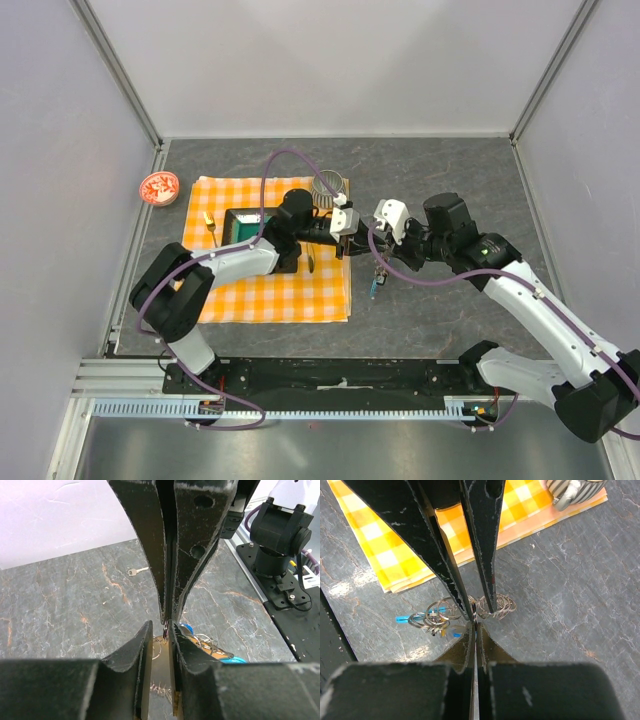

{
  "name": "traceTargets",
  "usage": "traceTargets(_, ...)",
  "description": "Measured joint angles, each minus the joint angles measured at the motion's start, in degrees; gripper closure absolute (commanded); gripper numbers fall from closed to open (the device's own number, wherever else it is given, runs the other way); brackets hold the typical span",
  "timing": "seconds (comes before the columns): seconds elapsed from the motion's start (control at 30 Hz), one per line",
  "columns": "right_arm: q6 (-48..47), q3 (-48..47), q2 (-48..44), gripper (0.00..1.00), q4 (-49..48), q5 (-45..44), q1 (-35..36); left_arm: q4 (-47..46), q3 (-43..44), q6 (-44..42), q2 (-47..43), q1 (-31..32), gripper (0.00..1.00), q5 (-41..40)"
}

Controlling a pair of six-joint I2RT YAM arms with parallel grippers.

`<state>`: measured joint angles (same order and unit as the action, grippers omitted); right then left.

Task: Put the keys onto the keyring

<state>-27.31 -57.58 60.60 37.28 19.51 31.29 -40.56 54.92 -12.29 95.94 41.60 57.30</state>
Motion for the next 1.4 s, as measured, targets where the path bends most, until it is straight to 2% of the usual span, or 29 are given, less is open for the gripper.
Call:
traceTargets(0.27, 0.0, 0.0, -0.6, 1.00, -0.1, 0.1, 0.0, 1.9, 0.1, 0.0, 0.1, 0.0, 0.78, 0.2)
traceTargets(0.57, 0.0, 0.2, -0.6, 1.00, -0.3, 0.5, 0.0, 2.7, 0.3, 0.0, 0.1, 0.0, 0.76, 0.3)
traceTargets(0.63, 0.0, 0.2, -0.6, 1.00, -0.3, 0.8, 0.0, 2.6, 0.3, 0.0, 0.1, 0.0, 0.78, 0.5)
traceTargets(0.77, 0.0, 0.2, -0.6, 1.00, -0.4, 1.2, 0.0, 2.3, 0.3, 0.8, 0.1, 0.0, 0.94, 1.4)
traceTargets(0.83, 0.0, 0.2, -0.6, 1.00, -0.4, 1.2, 0.0, 2.1, 0.3, 1.1, 0.1, 0.1, 0.98, 1.7)
traceTargets(0.97, 0.0, 0.2, -0.6, 1.00, -0.5, 1.3, 0.0, 2.0, 0.3, 1.7, 0.1, 0.0, 0.98, 1.9)
traceTargets(1.07, 0.3, 0.3, -0.6, 0.85, -0.7, 1.2, 0.0, 2.0, 0.3, 1.8, 0.1, 0.0, 0.98, 1.9)
traceTargets(1.1, 0.6, 0.5, -0.7, 0.76, -1.1, 1.1, 0.0, 1.9, 0.3, 1.8, 0.1, 0.0, 0.98, 1.9)
traceTargets(1.2, 3.1, 2.4, -2.3, 0.65, -3.9, 0.2, 0.0, 0.5, -0.1, 2.1, 0.1, 0.0, 0.98, 1.4)
traceTargets(1.4, 11.6, 9.5, -11.2, 0.60, -11.4, -4.9, 0.0, -10.0, -5.2, 6.4, 0.1, 0.0, 0.98, -0.9)
